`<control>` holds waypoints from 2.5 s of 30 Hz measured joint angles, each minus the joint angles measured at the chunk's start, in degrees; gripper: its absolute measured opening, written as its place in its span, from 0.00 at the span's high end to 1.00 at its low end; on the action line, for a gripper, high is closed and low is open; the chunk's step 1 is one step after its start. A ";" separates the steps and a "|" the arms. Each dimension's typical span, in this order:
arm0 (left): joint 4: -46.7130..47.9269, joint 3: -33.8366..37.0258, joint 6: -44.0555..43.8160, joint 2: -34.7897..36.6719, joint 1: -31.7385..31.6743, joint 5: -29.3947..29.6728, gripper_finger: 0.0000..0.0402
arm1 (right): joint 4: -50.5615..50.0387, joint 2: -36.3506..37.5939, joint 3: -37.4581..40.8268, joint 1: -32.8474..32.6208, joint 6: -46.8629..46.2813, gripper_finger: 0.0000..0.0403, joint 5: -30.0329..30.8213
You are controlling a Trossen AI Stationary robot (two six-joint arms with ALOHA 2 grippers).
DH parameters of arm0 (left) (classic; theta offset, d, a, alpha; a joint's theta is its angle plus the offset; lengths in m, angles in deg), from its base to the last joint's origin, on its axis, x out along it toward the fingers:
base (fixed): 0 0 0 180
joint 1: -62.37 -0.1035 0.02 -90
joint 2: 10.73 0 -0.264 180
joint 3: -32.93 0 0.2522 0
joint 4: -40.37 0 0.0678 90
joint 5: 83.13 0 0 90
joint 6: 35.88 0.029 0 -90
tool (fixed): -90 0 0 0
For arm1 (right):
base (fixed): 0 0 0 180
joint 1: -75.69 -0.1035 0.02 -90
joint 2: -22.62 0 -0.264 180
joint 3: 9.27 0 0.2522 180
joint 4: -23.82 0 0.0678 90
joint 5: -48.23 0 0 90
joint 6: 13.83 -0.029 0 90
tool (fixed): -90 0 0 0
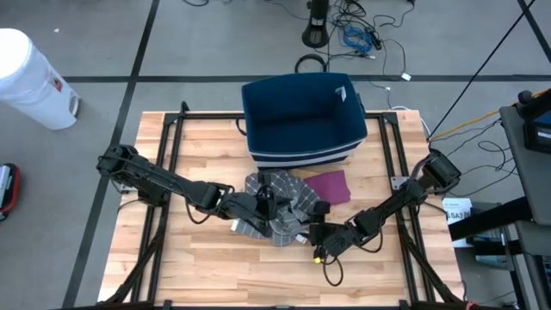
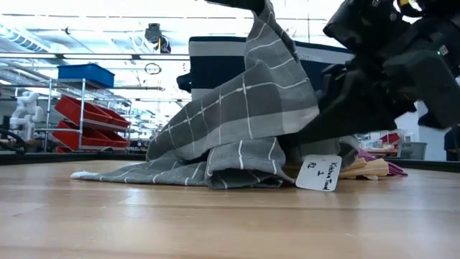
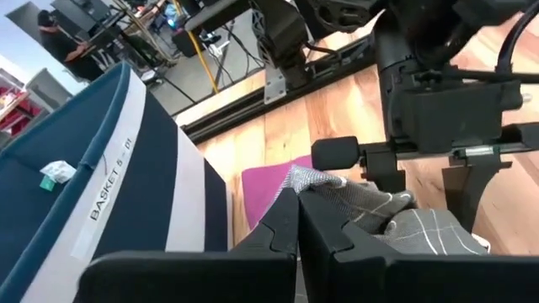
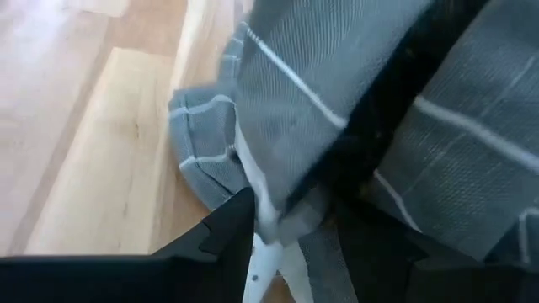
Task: Fold towel
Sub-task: Fold the gray towel
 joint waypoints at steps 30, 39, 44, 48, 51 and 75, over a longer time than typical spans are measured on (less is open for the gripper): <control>0.00 0.00 0.14 0.00 -0.04 2.53 1.00 | 5.14 2.84 -0.02 -0.75 2.69 0.98 -8.92; -3.98 0.04 4.98 0.57 3.58 5.96 0.67 | 10.67 4.35 -0.02 0.15 3.30 1.00 -9.68; -9.05 0.04 11.20 0.55 7.09 16.79 0.46 | 13.24 6.86 0.00 1.75 2.33 1.00 -13.61; -9.37 0.04 10.65 1.40 10.27 18.69 0.36 | 15.24 9.19 0.00 2.86 2.52 1.00 -15.15; -8.81 -0.04 7.05 1.72 13.02 15.64 0.34 | 16.05 11.17 0.00 3.59 3.39 1.00 -15.17; -9.00 0.00 1.35 -9.01 16.45 39.33 0.46 | 25.98 13.62 0.00 9.93 4.16 1.00 -16.46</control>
